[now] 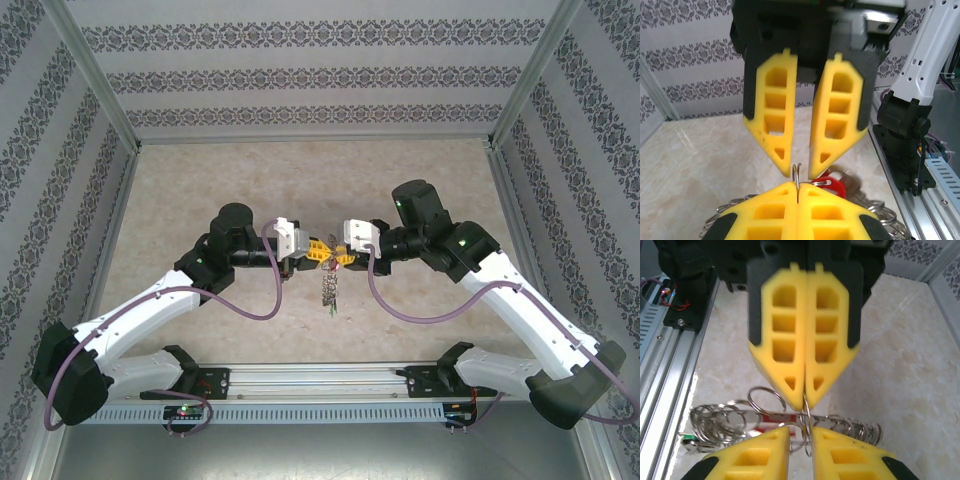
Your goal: Put the keys on the keyring
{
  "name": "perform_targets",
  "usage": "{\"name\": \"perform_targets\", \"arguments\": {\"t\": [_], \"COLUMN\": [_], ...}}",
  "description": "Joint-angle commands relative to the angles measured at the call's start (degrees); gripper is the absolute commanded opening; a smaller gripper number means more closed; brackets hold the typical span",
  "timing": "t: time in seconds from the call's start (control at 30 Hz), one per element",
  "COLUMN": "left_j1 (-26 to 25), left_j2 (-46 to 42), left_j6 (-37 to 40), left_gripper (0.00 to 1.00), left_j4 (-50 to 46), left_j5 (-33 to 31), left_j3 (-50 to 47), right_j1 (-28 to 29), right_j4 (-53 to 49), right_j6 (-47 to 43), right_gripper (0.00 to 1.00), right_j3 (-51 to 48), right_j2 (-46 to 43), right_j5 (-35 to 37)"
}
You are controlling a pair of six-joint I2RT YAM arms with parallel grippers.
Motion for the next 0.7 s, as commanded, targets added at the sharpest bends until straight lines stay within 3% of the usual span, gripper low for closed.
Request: {"name": "perform_targets", "arguments": {"t": [0.0,0.67], "left_j1": [-0.96,-1.42], "left_j2": [-0.09,-1.13], "left_j6": [1.84,1.57], "left_gripper": [0.00,0.00], "left_j4": [-1.19,0.56], "left_j5": [-0.42,1.14], "left_j3": [1.39,0.11], "right_j1": [0.68,0.74], "right_j4": [-0.71,-0.58], "right_j6": [-1.81,-0.32], "right_gripper": [0.20,0.25], "right_j3": [1.89,1.98], "right_j2": [-0.29,1.82], "right_j5": [-2.21,-1.77]}}
